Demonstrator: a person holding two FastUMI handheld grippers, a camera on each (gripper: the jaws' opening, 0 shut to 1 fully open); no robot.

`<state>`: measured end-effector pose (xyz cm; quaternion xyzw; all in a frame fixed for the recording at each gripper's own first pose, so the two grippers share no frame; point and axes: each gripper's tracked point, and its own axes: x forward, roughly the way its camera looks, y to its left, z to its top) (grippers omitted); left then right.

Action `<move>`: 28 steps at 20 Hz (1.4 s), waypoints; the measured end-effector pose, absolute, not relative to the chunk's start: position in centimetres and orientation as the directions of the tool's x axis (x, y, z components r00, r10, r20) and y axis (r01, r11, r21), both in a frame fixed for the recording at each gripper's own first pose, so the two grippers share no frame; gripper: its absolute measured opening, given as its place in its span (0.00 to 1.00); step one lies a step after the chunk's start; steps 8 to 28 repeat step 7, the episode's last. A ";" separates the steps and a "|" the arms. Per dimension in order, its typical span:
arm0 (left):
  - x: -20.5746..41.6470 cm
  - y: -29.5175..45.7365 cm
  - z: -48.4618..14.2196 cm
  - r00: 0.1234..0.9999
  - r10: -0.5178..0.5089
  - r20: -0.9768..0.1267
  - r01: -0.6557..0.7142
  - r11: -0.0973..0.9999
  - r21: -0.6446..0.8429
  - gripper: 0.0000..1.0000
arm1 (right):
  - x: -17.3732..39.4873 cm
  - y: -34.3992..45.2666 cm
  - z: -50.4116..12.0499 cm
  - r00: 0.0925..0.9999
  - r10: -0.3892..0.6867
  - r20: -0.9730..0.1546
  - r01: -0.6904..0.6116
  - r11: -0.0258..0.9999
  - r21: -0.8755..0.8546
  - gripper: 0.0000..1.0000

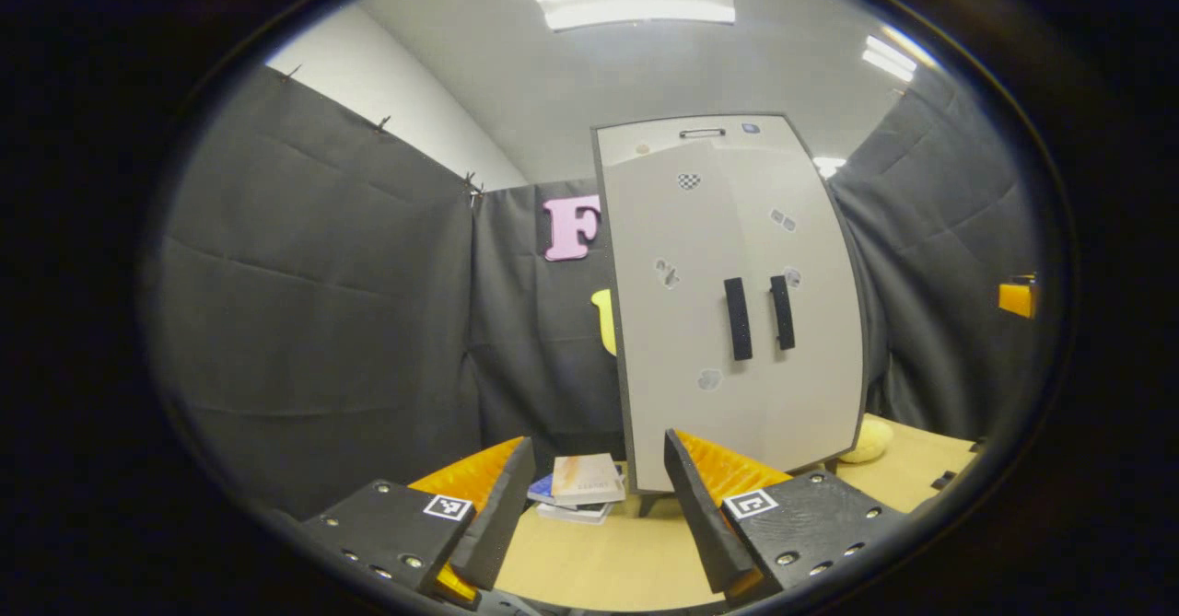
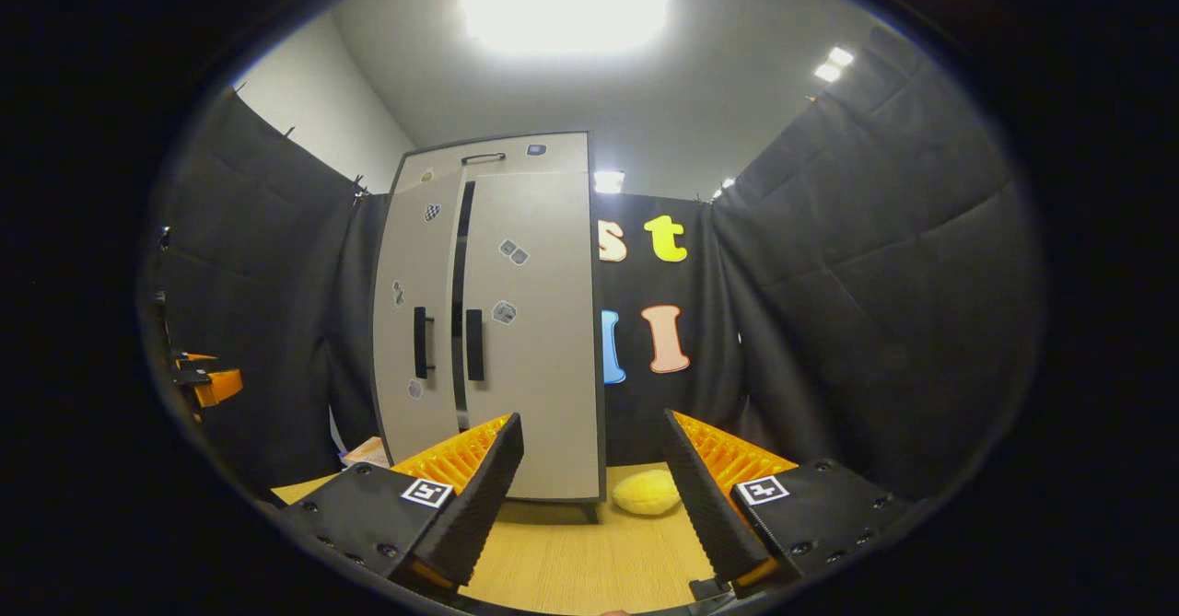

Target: Grasp the bottle in the cabinet with the left hand and place it on the coaster, then close the right door with the right hand and the left door with the left hand.

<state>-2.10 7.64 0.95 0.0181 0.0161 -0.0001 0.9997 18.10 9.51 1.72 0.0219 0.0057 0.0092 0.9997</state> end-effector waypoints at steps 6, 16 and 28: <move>-2.1 8.3 1.1 0.999 0.023 -0.028 -0.022 0.999 0.033 0.90 | 18.1 9.5 1.9 1.000 0.022 -0.001 -0.022 0.999 0.035 0.96; -2.0 8.3 1.2 0.999 0.025 -0.026 -0.024 0.999 0.034 0.90 | 18.1 9.5 1.9 1.000 0.023 0.000 -0.023 0.999 0.034 0.96; -2.0 8.3 1.2 0.999 0.025 -0.026 -0.024 0.999 0.034 0.90 | 18.1 9.5 1.9 1.000 0.023 0.000 -0.023 0.999 0.034 0.96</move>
